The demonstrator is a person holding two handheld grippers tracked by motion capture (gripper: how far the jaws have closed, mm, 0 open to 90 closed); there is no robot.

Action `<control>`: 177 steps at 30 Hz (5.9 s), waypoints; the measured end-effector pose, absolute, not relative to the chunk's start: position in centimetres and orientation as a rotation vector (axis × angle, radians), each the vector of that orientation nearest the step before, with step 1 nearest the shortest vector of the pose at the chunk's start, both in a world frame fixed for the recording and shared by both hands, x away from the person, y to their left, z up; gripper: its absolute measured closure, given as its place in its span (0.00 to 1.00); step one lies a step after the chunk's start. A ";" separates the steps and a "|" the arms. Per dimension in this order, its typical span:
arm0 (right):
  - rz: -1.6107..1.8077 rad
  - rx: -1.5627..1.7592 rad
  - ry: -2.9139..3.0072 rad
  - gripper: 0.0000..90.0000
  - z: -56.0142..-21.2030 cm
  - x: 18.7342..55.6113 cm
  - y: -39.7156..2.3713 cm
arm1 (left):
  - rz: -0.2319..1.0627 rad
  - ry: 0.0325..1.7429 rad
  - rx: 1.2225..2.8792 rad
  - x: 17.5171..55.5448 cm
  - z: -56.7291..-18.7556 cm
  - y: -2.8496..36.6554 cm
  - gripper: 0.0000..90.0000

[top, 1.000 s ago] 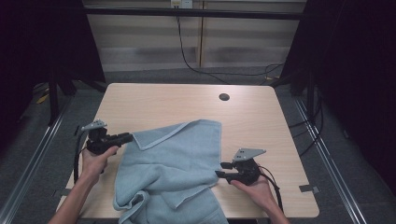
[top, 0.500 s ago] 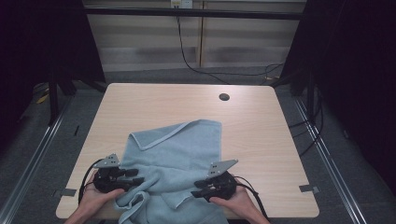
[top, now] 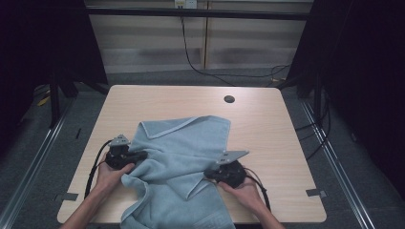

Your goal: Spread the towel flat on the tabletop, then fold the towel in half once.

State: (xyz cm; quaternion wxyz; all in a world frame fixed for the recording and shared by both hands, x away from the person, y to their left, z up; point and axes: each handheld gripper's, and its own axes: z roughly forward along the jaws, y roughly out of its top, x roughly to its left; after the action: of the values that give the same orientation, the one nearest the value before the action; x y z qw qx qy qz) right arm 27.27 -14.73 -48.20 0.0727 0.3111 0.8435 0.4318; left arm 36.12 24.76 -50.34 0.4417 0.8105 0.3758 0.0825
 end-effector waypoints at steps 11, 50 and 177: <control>1.288 1.074 2.288 0.98 -44.7 29.8 -21.3 | 0.192 0.915 1.891 37.2 -47.9 23.2 0.87; 1.245 1.033 2.581 0.69 -49.0 22.5 -18.7 | -0.030 0.642 2.104 26.3 -48.7 23.2 0.79; 1.121 1.247 2.360 0.50 -49.9 35.1 -22.0 | 0.119 0.818 2.064 32.6 -49.2 23.3 0.57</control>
State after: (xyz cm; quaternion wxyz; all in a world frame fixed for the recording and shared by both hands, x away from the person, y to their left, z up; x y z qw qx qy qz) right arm 35.07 -21.96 -49.88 0.1229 0.4275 0.8090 0.3843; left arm 32.60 23.32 -49.16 0.4432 0.8322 0.3296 0.0480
